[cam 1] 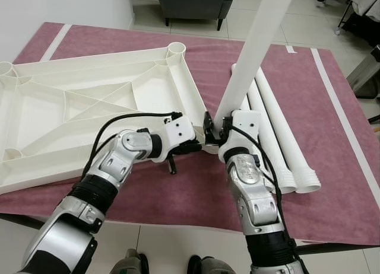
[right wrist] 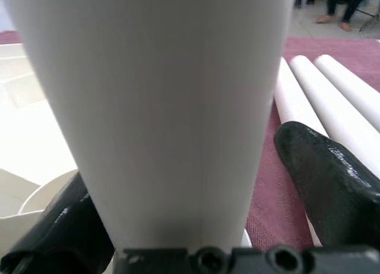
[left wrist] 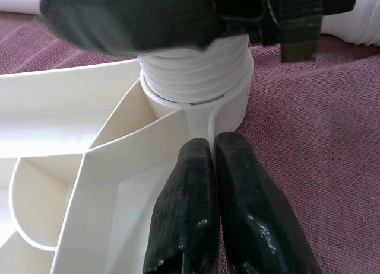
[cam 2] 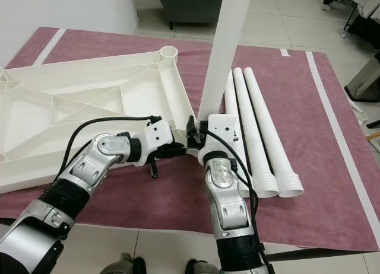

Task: Building children table

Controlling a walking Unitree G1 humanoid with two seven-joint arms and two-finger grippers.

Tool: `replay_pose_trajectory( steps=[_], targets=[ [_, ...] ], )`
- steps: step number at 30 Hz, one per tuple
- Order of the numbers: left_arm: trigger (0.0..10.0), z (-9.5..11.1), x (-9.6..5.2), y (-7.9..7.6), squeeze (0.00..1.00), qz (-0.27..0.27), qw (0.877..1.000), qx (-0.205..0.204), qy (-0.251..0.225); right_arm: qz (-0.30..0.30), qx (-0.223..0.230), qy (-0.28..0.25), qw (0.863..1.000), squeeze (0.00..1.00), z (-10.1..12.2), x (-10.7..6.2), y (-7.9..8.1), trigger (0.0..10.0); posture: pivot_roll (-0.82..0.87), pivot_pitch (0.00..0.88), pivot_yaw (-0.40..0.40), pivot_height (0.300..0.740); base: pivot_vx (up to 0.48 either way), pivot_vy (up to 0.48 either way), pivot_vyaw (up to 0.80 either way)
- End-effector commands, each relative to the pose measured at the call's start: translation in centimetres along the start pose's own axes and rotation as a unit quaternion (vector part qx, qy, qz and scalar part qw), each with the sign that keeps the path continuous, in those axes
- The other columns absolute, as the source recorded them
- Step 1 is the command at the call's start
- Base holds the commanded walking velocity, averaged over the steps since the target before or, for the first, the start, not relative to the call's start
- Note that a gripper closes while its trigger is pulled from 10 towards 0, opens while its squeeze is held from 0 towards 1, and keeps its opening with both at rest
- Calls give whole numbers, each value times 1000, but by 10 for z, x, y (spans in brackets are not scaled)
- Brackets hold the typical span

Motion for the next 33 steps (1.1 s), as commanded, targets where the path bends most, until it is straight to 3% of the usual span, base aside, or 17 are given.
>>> replay_pose_trajectory(
  steps=[1, 3, 6, 7, 8, 10, 11, 13, 20, 22, 26, 29, 33],
  targets=[
    [0, -21, -5, -13, 0, -12, 999, -34, 32, 18, -4, 37, 999, 0, -14, -3, -9, 10000, 55, 141, 13, 740, 0, 0, 0],
    [0, -21, -5, -13, 0, -12, 999, -34, 31, 50, -11, 28, 998, 0, -9, -3, -6, 10000, 54, 140, 14, 740, 0, 0, 0],
    [0, -21, -5, -13, 0, -12, 999, -34, 31, 50, -11, 28, 998, 0, -9, -3, -6, 10000, 54, 140, 14, 740, 0, 0, 0],
    [0, -21, -5, -13, 0, -12, 999, -34, 31, 97, -16, 24, 995, 0, -3, -2, -4, 10000, 52, 139, 15, 740, 0, 0, 0],
    [0, -21, -5, -13, 0, -12, 999, -34, 31, 97, -16, 24, 995, 0, -3, -2, -4, 10000, 52, 139, 15, 740, 0, 0, 0],
    [0, -20, -5, -13, 0, -14, 999, -33, 29, 179, -32, 28, 983, 0, 6, -4, -2, 10000, 52, 140, 16, 740, 0, 0, 0],
    [0, -20, -5, -13, 0, -14, 999, -33, 29, 179, -32, 28, 983, 0, 6, -4, -2, 10000, 52, 140, 16, 740, 0, 0, 0],
    [0, -20, -5, -13, 0, -15, 999, -33, 27, 234, -43, 38, 971, 0, 10, -6, -2, 10000, 52, 141, 17, 740, 0, 0, 0],
    [0, -19, -7, -14, 0, -17, 999, -32, 25, 279, -60, 43, 958, 0, 17, -4, -5, 10000, 54, 143, 20, 740, 0, 0, 0],
    [0, -19, -8, -15, 0, -20, 999, -31, 23, 320, -81, 52, 943, 0, 24, -1, -7, 10000, 58, 143, 19, 740, 0, 0, 0],
    [0, -19, -9, -15, 0, -21, 999, -31, 22, 336, -91, 56, 936, 0, 26, 2, -9, 10000, 61, 143, 18, 740, 0, 0, 0],
    [0, -19, -11, -16, 0, -23, 999, -31, 20, 362, -125, 69, 921, 0, 34, 17, -17, 10000, 67, 147, 21, 740, 0, 0, 0],
    [0, -19, -12, -16, 0, -25, 999, -31, 19, 385, -134, 83, 909, 0, 36, 25, -19, 10000, 69, 150, 23, 740, 0, 0, 0]
  ],
)
Point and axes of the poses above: a point about 5 cm out from each wrist's last joint towards the gripper, its own x axis pointing out of the wrist towards the gripper, its own z axis along the axis of the wrist's last joint, y = z × x, the point moved 1 cm from there along x, pointing out of the wrist towards the gripper, and after that the axes turned 15 degrees about x, right-handed, at the moved point
